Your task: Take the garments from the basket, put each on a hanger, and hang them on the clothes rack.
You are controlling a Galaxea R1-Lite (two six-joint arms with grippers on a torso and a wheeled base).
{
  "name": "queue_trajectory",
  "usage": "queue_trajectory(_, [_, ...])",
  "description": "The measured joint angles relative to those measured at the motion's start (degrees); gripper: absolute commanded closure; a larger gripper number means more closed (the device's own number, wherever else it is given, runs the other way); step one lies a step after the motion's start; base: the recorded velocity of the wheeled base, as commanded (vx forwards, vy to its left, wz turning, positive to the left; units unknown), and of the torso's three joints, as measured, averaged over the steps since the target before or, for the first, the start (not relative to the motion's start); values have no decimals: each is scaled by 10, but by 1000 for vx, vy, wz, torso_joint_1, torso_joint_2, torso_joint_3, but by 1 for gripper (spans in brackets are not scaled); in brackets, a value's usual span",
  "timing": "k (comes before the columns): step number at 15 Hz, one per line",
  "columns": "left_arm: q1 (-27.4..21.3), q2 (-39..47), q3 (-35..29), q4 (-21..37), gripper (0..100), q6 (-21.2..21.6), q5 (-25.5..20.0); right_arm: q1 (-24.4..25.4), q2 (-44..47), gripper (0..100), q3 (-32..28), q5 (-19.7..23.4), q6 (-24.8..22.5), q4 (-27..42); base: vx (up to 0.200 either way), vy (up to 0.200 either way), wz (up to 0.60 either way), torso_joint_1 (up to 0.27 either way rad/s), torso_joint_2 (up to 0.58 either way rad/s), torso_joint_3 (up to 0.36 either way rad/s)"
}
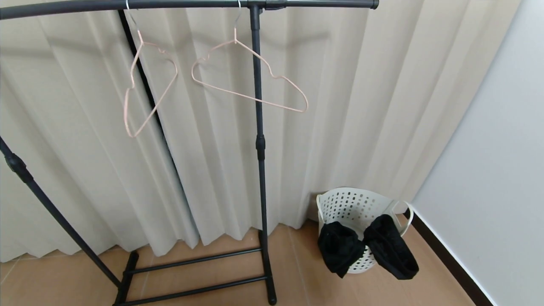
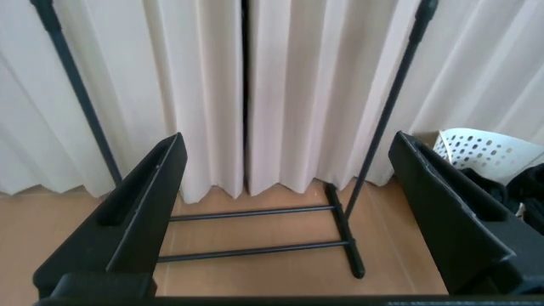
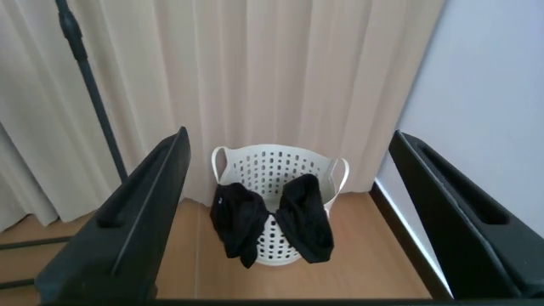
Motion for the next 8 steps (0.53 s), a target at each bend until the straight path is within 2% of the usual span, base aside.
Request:
queue_trajectory(5, [0, 0, 0, 1, 0, 0, 0, 0, 0, 0, 0, 0, 0, 1, 0, -200, 0, -122, 444, 323])
queue_trajectory(6, [0, 0, 0, 0, 0, 0, 0, 0, 0, 0, 0, 0, 0, 0, 0, -200, -600, -41, 163, 129])
queue_trajectory(8, [0, 0, 0, 0, 0, 0, 0, 0, 0, 0, 0, 0, -1, 0, 0, 0, -600, -19, 78, 66])
